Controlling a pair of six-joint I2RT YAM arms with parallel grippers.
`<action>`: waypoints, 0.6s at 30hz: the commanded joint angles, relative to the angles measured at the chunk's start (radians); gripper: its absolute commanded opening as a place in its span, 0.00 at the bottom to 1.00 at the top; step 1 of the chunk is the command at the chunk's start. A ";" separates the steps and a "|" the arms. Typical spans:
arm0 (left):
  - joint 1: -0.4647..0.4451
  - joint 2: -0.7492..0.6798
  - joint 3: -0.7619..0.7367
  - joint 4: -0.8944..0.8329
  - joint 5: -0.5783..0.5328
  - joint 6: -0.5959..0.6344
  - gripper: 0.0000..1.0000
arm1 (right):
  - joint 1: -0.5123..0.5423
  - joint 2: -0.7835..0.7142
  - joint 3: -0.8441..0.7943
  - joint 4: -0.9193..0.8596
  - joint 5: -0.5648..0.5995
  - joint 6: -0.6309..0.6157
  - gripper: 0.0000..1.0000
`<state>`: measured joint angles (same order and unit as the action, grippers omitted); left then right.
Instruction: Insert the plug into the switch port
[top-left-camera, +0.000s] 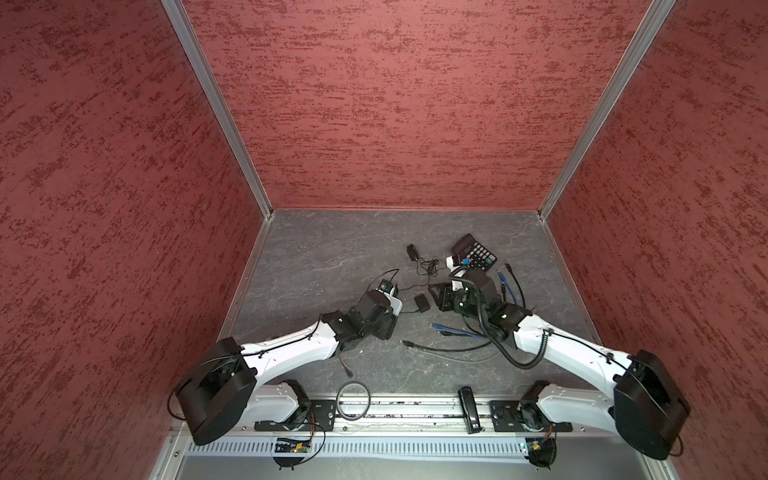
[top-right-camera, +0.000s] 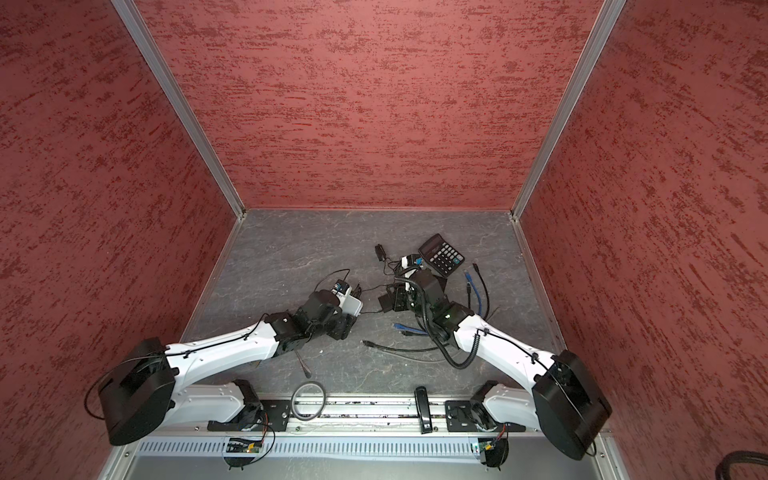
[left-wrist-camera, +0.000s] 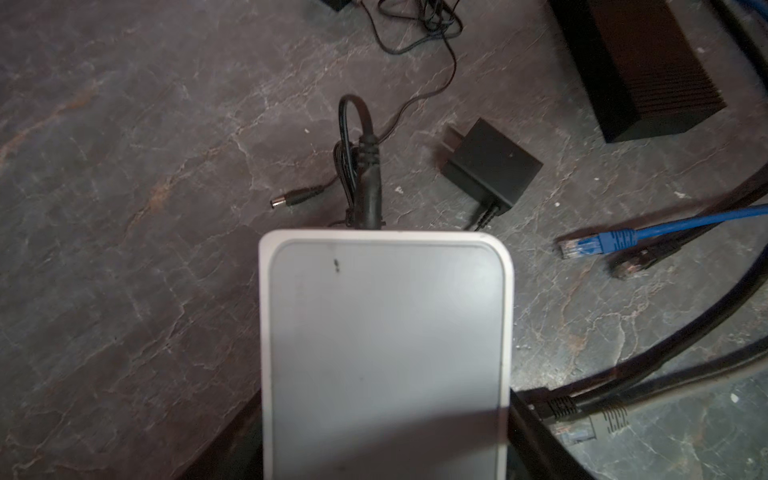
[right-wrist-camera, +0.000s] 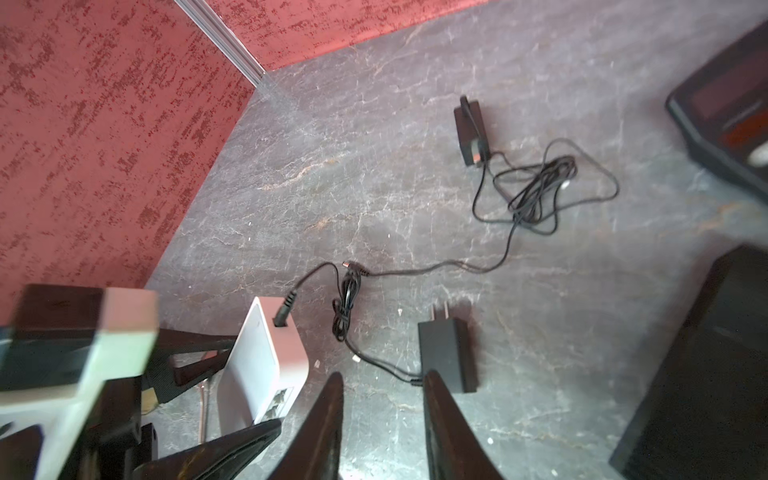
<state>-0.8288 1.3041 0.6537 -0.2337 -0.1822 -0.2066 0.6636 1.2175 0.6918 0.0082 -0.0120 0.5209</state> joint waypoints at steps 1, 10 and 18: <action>0.010 0.046 0.053 -0.107 0.027 -0.051 0.42 | -0.010 -0.017 0.022 -0.060 0.042 -0.040 0.37; 0.008 0.151 0.106 -0.162 0.037 -0.058 0.42 | -0.015 0.034 0.018 -0.062 0.016 -0.045 0.40; -0.014 0.261 0.161 -0.183 0.000 -0.048 0.42 | -0.021 0.047 0.033 -0.073 0.057 -0.097 0.44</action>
<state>-0.8307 1.5318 0.7807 -0.3935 -0.1627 -0.2565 0.6506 1.2606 0.6956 -0.0532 0.0082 0.4500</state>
